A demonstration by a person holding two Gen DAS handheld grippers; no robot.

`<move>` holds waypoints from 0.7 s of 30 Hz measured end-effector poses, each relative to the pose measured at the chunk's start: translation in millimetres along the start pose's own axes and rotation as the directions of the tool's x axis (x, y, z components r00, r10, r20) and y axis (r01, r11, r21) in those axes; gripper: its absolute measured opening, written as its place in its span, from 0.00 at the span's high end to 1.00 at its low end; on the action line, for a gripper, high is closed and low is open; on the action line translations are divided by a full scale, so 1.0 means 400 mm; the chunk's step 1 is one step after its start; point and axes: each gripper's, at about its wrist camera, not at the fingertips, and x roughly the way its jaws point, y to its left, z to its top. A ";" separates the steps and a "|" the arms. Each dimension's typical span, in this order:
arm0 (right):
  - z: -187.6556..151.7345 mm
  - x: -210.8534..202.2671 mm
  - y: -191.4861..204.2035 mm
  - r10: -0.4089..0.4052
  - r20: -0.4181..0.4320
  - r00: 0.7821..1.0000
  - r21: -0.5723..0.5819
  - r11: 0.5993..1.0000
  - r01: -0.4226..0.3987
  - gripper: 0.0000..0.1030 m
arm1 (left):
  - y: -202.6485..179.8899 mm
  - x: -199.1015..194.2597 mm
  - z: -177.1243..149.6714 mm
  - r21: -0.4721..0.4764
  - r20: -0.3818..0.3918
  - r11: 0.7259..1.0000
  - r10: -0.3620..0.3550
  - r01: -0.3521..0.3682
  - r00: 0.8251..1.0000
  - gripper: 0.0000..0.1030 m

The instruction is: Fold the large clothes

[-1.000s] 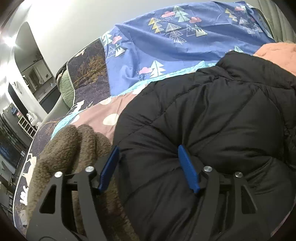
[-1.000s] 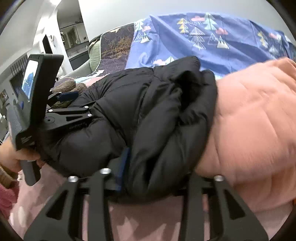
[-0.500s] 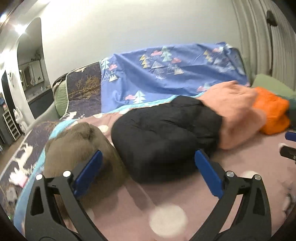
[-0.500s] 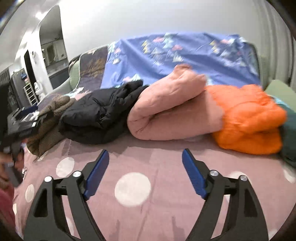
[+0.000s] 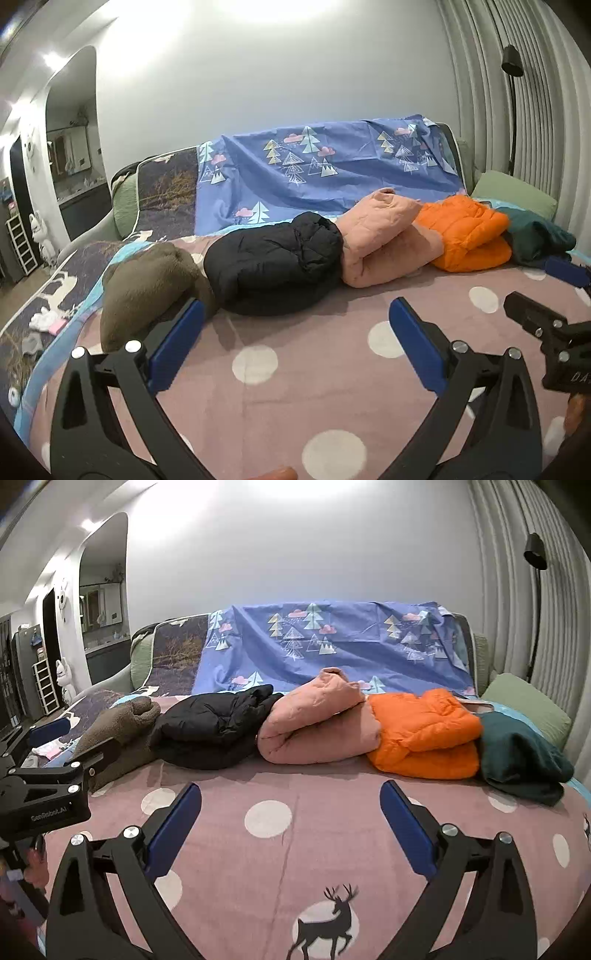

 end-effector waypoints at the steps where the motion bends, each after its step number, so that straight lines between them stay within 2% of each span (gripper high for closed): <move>1: -0.003 -0.009 -0.003 -0.013 -0.001 1.000 0.006 1.000 0.013 0.05 | -0.006 -0.011 -0.003 0.000 0.000 1.000 -0.001 0.001 1.000 0.02; 9: -0.016 -0.028 -0.024 -0.050 -0.023 0.999 0.067 0.996 0.051 0.05 | -0.030 -0.047 -0.029 0.013 -0.005 0.999 -0.042 0.042 0.999 0.02; 13: -0.019 -0.029 -0.038 -0.052 -0.033 0.998 0.098 0.994 0.055 0.05 | -0.037 -0.053 -0.041 0.017 -0.005 0.999 -0.030 0.030 1.000 0.02; 21: -0.016 -0.042 -0.032 -0.088 -0.014 0.996 0.083 0.993 0.089 0.05 | -0.044 -0.047 -0.046 0.014 -0.038 0.999 -0.051 0.052 0.998 0.02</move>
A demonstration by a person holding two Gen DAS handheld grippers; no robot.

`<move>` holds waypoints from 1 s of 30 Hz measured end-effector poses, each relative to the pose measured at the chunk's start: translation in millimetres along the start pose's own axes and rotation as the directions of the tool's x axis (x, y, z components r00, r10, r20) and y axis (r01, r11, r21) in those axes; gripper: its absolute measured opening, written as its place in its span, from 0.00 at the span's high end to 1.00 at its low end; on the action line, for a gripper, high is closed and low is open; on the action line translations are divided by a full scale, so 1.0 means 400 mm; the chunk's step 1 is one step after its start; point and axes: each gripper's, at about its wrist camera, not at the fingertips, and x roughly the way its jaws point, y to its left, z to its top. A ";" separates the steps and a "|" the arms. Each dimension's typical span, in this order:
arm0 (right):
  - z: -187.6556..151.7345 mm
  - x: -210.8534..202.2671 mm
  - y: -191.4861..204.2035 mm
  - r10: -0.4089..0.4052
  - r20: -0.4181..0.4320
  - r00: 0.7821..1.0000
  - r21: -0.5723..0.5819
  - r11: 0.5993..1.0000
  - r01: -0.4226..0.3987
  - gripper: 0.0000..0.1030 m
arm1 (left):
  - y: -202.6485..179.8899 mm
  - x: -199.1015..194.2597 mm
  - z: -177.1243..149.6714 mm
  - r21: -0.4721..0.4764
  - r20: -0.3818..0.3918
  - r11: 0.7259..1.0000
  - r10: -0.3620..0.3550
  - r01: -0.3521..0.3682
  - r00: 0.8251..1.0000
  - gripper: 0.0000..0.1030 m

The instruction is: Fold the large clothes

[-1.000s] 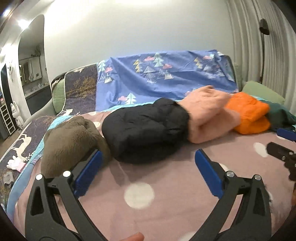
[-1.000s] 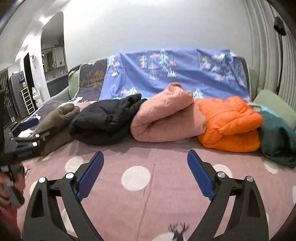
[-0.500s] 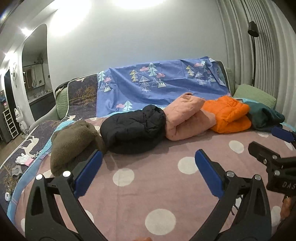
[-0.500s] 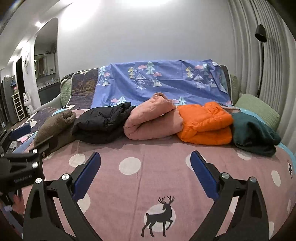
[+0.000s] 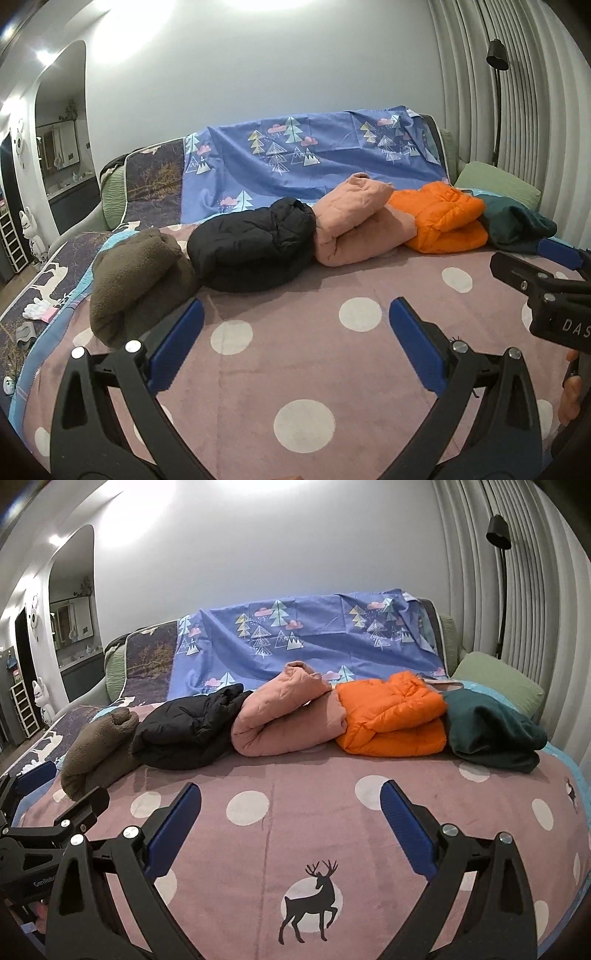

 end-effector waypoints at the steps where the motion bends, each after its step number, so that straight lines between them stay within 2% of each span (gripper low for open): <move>1: 0.000 -0.002 0.001 -0.004 0.003 1.000 -0.003 1.000 0.004 0.05 | -0.001 0.001 -0.001 0.002 -0.002 1.000 0.003 -0.003 1.000 0.02; 30: -0.007 0.000 0.002 -0.038 -0.004 0.999 -0.022 0.999 0.038 0.04 | -0.006 0.014 -0.007 0.014 -0.022 1.000 0.014 -0.013 1.000 0.02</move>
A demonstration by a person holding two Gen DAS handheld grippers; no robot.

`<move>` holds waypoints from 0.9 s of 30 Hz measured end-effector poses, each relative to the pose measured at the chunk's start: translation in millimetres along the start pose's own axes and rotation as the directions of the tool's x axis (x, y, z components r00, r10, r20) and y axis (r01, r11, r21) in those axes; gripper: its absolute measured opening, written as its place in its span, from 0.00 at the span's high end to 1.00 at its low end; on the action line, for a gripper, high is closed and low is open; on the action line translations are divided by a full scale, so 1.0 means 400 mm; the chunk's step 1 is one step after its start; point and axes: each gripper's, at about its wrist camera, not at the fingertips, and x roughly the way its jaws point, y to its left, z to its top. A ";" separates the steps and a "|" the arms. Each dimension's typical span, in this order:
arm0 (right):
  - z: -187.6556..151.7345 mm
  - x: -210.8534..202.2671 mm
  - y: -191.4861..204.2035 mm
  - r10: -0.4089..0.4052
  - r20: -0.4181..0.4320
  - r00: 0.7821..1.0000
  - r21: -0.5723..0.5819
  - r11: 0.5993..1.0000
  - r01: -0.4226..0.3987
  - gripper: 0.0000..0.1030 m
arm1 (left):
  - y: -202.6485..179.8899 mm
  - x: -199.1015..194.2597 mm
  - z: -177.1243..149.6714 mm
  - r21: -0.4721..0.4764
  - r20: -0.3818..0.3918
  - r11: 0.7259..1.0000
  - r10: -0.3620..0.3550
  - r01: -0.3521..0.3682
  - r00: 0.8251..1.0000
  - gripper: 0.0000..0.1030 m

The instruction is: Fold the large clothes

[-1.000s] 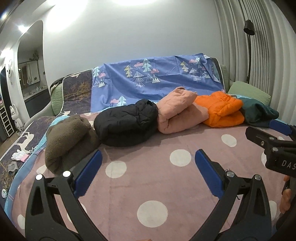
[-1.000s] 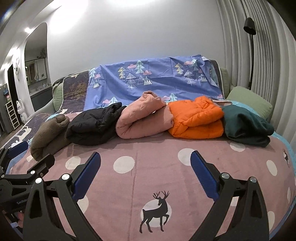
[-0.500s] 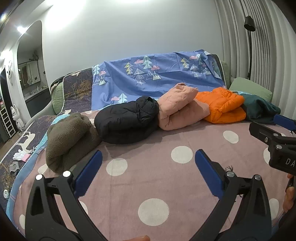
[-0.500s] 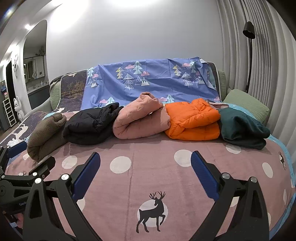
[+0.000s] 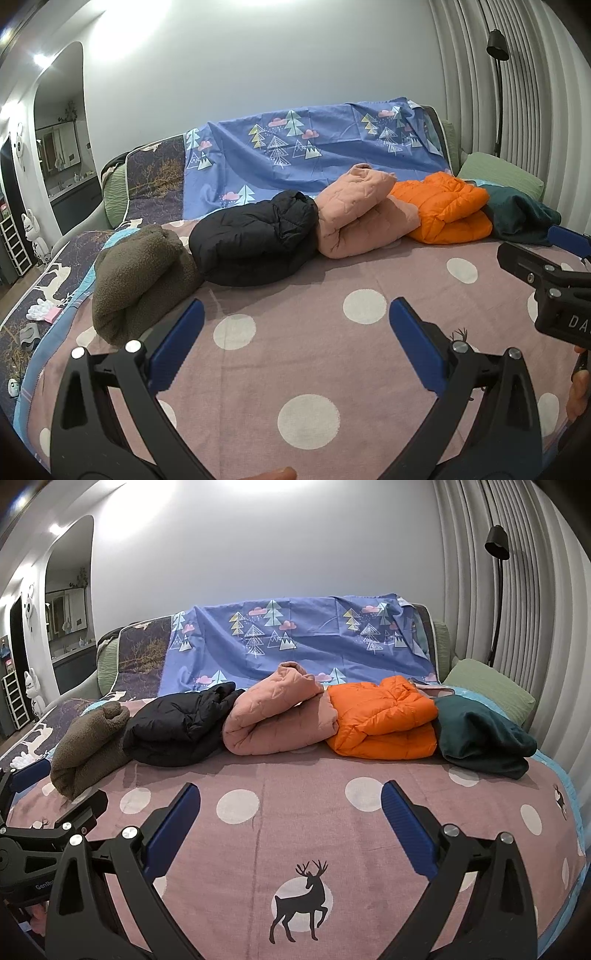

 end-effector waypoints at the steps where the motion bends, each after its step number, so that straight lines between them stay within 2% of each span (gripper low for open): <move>1: -0.001 0.001 -0.001 -0.001 -0.001 1.000 -0.001 1.000 0.001 0.04 | 0.000 0.000 0.000 0.000 0.000 1.000 0.000 0.000 1.000 0.02; 27: -0.006 0.011 -0.016 -0.011 -0.011 1.000 -0.010 1.000 0.011 0.04 | 0.005 0.008 -0.010 0.012 -0.003 1.000 -0.005 0.005 1.000 0.02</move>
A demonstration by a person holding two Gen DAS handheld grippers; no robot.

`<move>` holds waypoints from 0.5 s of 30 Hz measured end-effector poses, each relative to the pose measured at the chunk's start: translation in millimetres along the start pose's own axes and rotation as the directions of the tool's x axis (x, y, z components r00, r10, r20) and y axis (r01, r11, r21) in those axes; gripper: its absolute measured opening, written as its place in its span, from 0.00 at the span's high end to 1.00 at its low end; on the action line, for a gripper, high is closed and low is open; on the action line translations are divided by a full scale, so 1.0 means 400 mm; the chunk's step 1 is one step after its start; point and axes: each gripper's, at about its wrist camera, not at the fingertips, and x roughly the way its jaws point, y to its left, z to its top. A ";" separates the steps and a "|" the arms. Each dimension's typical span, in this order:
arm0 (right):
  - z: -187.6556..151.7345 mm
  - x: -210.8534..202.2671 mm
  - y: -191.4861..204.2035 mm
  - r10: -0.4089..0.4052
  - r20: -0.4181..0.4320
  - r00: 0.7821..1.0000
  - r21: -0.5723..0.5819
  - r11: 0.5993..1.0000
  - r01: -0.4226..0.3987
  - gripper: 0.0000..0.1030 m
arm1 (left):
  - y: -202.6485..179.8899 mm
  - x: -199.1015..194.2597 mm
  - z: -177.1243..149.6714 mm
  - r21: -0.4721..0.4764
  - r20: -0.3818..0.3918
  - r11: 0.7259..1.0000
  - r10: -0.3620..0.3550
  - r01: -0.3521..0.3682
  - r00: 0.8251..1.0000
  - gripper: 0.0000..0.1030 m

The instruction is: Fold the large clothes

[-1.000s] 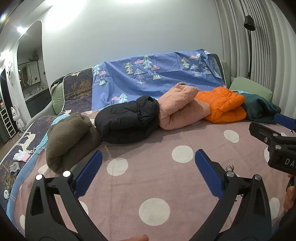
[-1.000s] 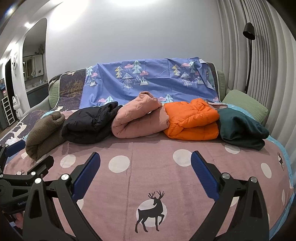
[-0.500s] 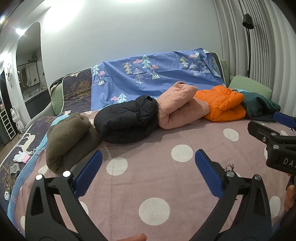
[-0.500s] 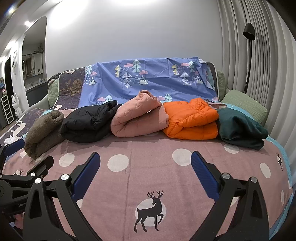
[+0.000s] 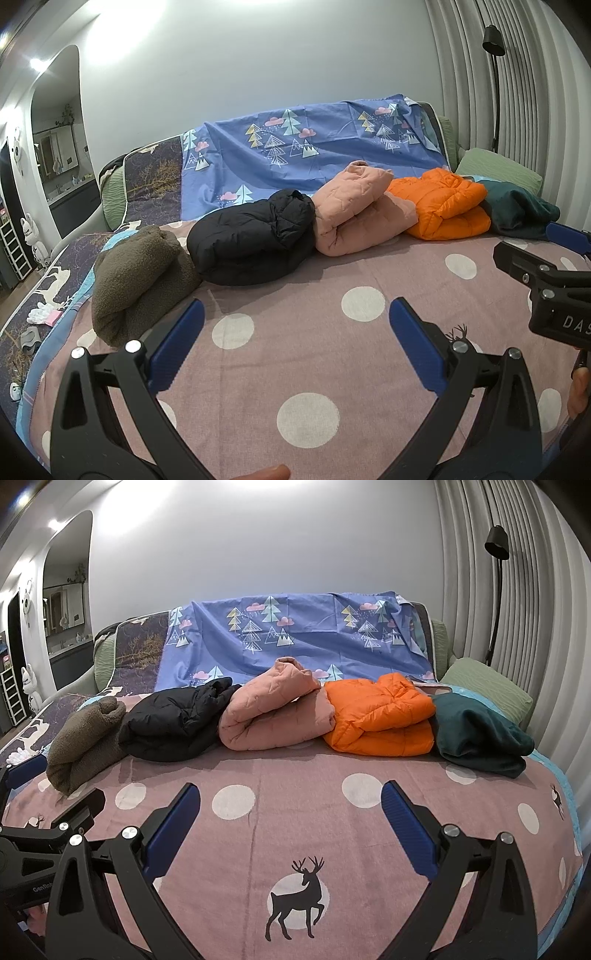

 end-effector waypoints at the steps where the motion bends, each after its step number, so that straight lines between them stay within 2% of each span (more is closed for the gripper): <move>1: 0.000 0.000 -0.002 0.000 0.000 1.000 0.001 1.000 0.000 0.04 | 0.000 0.000 0.000 0.000 -0.001 1.000 0.001 -0.001 1.000 0.02; 15: 0.000 -0.001 -0.001 -0.001 0.000 1.000 -0.003 1.000 0.001 0.04 | 0.015 0.000 -0.003 0.007 0.008 1.000 0.003 -0.003 1.000 0.02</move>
